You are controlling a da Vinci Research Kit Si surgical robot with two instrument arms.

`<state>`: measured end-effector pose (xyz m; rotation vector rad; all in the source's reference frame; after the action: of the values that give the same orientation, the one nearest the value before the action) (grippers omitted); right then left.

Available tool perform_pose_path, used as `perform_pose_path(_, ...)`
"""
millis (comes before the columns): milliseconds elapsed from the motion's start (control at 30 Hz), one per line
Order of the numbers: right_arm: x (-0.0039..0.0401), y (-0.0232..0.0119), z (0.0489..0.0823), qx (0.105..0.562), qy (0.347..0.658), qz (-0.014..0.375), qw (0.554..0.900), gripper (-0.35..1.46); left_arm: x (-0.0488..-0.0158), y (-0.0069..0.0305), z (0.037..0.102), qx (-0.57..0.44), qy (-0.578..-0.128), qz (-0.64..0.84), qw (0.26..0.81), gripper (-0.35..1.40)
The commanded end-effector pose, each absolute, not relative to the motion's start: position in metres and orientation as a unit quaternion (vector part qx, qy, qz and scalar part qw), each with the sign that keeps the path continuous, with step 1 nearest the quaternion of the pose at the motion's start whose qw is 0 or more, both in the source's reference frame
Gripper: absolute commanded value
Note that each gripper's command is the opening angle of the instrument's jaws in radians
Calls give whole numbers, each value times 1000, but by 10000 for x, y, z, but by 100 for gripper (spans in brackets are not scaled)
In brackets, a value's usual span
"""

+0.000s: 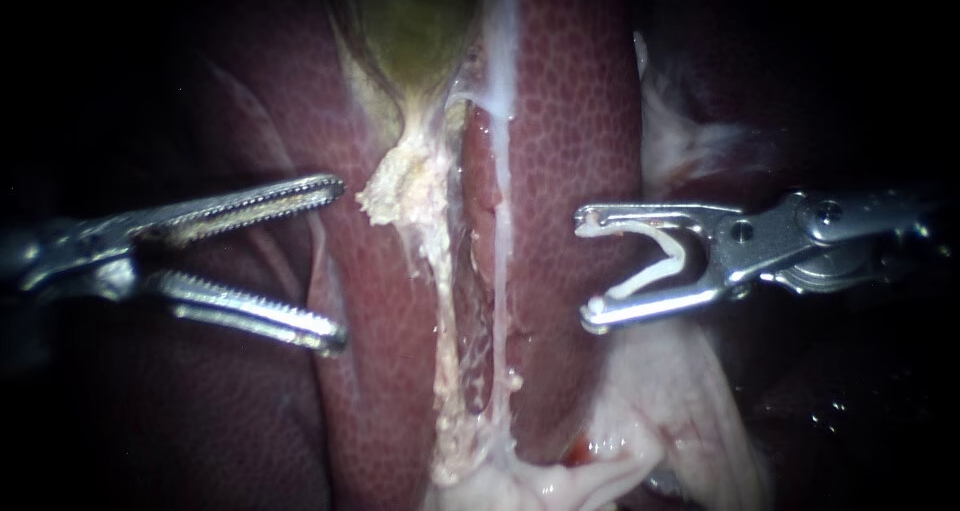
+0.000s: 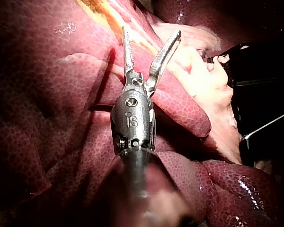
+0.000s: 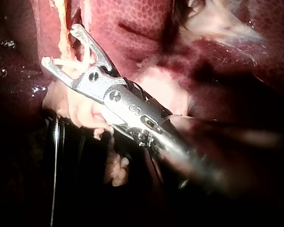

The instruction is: Grabbing gallbladder

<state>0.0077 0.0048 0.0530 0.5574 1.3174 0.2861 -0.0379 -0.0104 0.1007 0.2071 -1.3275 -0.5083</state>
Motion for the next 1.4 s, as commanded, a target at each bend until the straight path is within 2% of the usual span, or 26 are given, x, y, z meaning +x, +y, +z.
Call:
perform_pose_path(33,77,48,530,255,602,131,745,58,-378,-104,1007,95,-608,-233,753,67)
perform_pose_path(600,77,48,530,255,602,131,745,58,-382,-86,1037,92,-606,-239,753,66)
perform_pose_path(1067,78,48,530,255,602,131,745,58,-415,-64,1064,92,-604,-248,752,62)
perform_pose_path(1167,78,48,530,255,602,131,745,58,-415,-62,1067,97,-603,-255,750,49)
perform_pose_path(1233,78,48,530,255,602,131,746,58,-414,-61,1069,97,-601,-262,749,32)
perform_pose_path(1267,78,48,530,255,602,131,746,58,-414,-61,1070,95,-600,-263,749,20)
perform_pose_path(1367,78,48,530,255,602,131,746,58,-410,-61,1074,91,-594,-266,753,-35)
perform_pose_path(1400,78,48,530,255,602,131,746,58,-409,-61,1075,92,-592,-266,755,-35)
